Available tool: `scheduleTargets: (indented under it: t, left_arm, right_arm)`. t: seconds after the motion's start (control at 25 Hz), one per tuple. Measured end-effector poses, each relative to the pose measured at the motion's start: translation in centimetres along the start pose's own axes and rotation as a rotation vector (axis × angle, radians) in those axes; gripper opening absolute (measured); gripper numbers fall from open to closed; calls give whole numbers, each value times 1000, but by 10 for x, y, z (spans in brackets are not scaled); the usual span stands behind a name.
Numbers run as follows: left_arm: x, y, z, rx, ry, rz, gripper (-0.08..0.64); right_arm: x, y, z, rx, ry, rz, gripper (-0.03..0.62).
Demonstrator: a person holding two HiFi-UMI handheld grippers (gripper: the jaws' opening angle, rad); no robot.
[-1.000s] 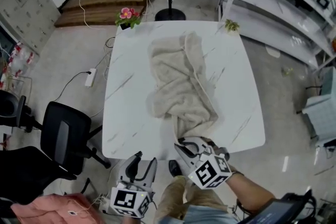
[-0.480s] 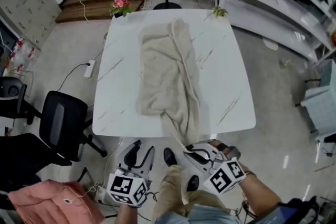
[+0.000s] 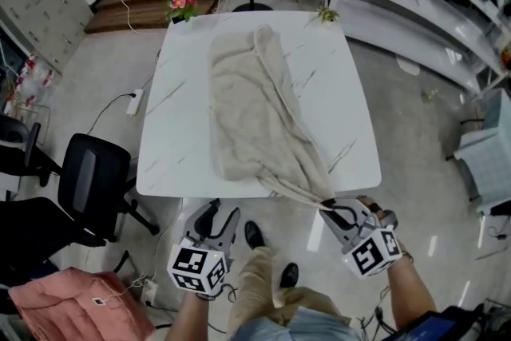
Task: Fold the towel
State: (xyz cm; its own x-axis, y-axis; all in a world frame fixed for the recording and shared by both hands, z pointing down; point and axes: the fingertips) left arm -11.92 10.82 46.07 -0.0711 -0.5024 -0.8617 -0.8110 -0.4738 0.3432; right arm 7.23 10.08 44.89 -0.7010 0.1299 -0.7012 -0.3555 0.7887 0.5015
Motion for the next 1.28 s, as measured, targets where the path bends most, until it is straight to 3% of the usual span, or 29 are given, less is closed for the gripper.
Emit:
scheduleTargets:
  t: [0.28,0.48,0.6,0.88,1.08,1.28]
  left_arm:
    - [20,19,-35,-35,8,-8,192]
    - [26,21,-53,-64,15,-4,192]
    - [21,14,-64,-93,32,14,195]
    - [-17,-18,-64,-121,67,75,201]
    - [-57,-38,-63,-155,63,162,240]
    - [-86,-39,-76,-158,55,228,303]
  right_arm:
    - [-2,-84,6,-264,-7,-161,28]
    - [2,-122,29,-353,-87,-242,28]
    - [-2,-119,45,-346,-86,-259,28]
    - [-59,-48,61,-188,80,-56,32]
    - [-87,-36,75,-175,118,-30,38]
    - [-87,-37,76,-160,98,-13,38]
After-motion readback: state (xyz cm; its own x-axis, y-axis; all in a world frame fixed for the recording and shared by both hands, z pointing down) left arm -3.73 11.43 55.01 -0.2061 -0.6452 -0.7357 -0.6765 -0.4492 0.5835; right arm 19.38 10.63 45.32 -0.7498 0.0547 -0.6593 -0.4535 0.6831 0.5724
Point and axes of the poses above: the fingertips, and each gripper's own axes: z backward along the fingers, y to its left, x out of its top, and after that the axes turned 12 degrees about -x, right-handed
